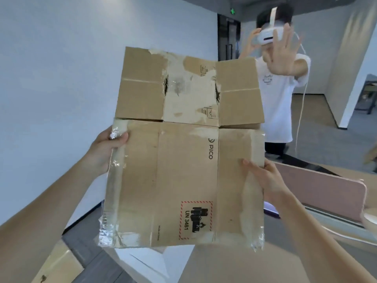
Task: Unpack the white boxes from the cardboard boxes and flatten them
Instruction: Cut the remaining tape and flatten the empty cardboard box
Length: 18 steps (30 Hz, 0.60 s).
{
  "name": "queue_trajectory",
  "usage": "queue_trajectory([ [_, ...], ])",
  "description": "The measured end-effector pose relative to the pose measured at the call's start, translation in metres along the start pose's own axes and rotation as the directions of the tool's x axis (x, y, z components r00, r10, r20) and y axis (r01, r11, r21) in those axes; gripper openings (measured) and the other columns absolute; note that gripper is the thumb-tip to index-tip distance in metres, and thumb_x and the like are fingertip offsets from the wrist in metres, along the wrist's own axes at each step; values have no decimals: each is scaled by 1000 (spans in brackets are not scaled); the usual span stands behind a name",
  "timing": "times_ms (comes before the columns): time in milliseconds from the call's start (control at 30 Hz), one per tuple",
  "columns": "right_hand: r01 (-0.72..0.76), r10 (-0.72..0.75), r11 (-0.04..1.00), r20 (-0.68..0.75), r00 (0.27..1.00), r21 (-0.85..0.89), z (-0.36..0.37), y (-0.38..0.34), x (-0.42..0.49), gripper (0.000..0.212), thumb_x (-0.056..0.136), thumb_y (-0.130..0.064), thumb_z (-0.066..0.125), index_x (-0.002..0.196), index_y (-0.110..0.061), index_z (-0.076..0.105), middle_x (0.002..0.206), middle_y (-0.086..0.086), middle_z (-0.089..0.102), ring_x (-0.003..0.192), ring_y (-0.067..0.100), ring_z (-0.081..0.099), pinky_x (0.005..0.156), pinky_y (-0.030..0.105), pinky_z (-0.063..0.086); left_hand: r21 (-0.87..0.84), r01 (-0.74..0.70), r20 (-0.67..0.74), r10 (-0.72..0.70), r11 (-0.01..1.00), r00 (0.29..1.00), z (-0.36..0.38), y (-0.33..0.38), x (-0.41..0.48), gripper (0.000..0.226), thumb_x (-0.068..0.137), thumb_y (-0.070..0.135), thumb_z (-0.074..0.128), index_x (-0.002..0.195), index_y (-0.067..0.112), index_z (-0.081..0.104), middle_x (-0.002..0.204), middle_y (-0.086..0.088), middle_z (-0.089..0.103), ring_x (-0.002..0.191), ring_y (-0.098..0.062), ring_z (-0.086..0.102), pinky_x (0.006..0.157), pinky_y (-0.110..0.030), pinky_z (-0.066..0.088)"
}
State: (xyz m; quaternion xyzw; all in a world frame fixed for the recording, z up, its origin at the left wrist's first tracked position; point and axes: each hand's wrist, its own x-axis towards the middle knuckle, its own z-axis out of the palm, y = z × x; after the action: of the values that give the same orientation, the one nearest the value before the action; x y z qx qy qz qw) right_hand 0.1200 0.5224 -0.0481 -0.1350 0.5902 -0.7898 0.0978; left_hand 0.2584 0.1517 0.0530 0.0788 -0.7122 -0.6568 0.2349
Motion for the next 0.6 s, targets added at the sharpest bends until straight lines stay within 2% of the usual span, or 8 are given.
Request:
queue_trajectory([
  [67, 6, -3, 999, 64, 998, -38, 54, -2, 13, 11, 93, -9, 63, 100, -5, 71, 90, 11, 76, 77, 27, 73, 60, 33, 57, 33, -16, -46, 17, 999, 999, -52, 8, -9, 17, 99, 8, 51, 108, 16, 63, 78, 9, 72, 69, -11, 70, 51, -26, 55],
  [233, 60, -34, 993, 234, 972, -106, 197, 0, 37, 10, 92, -11, 65, 97, -5, 71, 81, 8, 75, 72, 25, 73, 57, 29, 55, 78, -39, -166, 52, 996, 985, -186, 25, -46, 32, 94, 14, 62, 125, 13, 61, 110, -3, 72, 99, -21, 71, 75, -32, 58],
  [300, 74, -35, 991, 314, 949, -115, 255, 5, 43, 10, 91, -12, 67, 99, -7, 71, 81, 6, 76, 72, 22, 73, 56, 27, 55, 112, -38, -264, 67, 993, 962, -233, 30, -68, 25, 97, 12, 59, 121, 15, 62, 106, 0, 73, 97, -17, 71, 74, -29, 57],
  [367, 87, -35, 990, 404, 914, -111, 313, 12, 48, 14, 89, -11, 68, 102, -7, 72, 90, 9, 76, 83, 26, 74, 66, 32, 57, 143, -31, -366, 82, 989, 927, -277, 32, -93, 17, 98, 12, 57, 114, 15, 63, 99, 4, 73, 92, -14, 70, 74, -27, 55],
  [433, 105, -37, 988, 498, 866, -110, 367, 23, 48, 14, 90, -10, 67, 103, -8, 72, 95, 12, 76, 88, 29, 73, 74, 36, 59, 189, -10, -460, 98, 982, 882, -315, 35, -119, 28, 93, 20, 65, 117, 7, 59, 103, -2, 67, 95, -19, 65, 83, -35, 51],
  [500, 115, -34, 987, 565, 824, -108, 417, 36, 42, 11, 90, -10, 67, 100, -9, 72, 94, 12, 76, 89, 30, 73, 76, 37, 58, 237, 19, -524, 111, 971, 844, -348, 38, -144, 40, 87, 24, 65, 121, 4, 56, 104, -7, 62, 96, -22, 62, 84, -39, 49],
  [600, 141, -38, 984, 645, 764, -109, 483, 55, 30, 10, 89, -12, 69, 98, -14, 74, 94, 5, 77, 92, 26, 73, 86, 40, 54, 291, 77, -639, 134, 954, 758, -390, 36, -175, 29, 87, 14, 65, 115, 8, 61, 96, -4, 66, 91, -17, 63, 82, -34, 50],
])
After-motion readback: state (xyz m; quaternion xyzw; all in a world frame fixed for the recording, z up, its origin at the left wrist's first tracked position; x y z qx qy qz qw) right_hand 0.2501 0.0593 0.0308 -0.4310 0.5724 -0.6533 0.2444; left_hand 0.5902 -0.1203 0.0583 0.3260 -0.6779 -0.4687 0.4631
